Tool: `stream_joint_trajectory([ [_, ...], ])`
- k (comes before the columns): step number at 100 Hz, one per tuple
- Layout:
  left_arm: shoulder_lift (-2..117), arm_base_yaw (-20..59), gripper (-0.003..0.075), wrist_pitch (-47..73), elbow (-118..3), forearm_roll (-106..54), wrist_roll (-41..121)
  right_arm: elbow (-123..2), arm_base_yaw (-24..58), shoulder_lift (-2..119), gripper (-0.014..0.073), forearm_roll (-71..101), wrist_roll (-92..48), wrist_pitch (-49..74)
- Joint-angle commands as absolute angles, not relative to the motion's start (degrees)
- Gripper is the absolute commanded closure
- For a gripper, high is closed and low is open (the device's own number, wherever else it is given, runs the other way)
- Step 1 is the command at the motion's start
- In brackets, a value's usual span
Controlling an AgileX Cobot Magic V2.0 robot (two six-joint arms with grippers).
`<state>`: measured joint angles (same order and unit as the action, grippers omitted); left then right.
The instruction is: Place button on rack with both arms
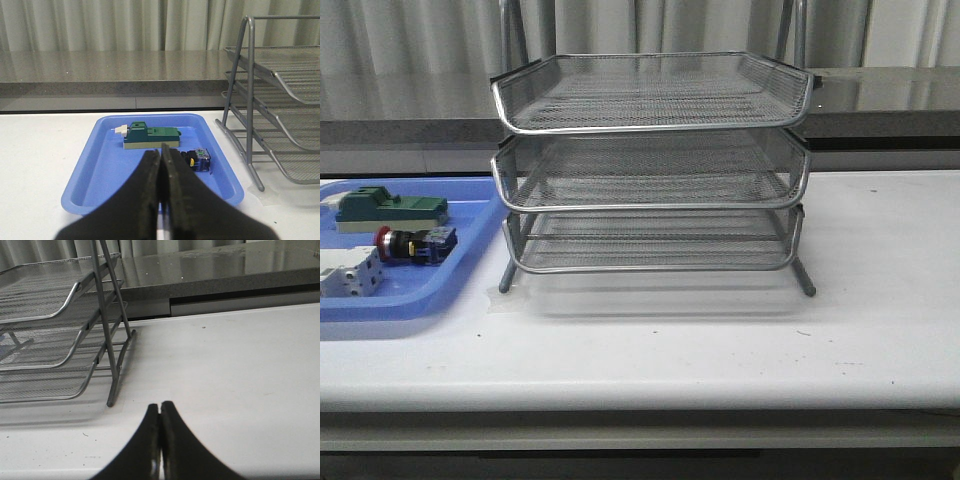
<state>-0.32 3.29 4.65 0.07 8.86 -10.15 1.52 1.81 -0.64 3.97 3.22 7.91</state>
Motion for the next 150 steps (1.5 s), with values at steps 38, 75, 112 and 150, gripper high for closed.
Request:
stream_joint_trajectory([
  [38,-2.15,3.49,0.0740,-0.46,2.81,8.72,-10.86,0.75,1.98,-1.81,0.0653,3.82,3.04,3.27],
  [75,-2.15,3.49,0.0740,-0.46,2.81,8.72,-10.86,0.75,1.98,-1.81,0.0653,3.82,3.04,-0.83],
  [112,-2.15,3.49,0.0740,-0.46,2.81,8.72,-10.86,-5.29,1.98,0.97,0.0653,7.22,3.04,0.66],
  [150,-2.15,3.49,0.0740,-0.46,2.81,8.72,-10.86,-27.79,1.98,25.71,0.0653,12.06,3.04,22.80],
])
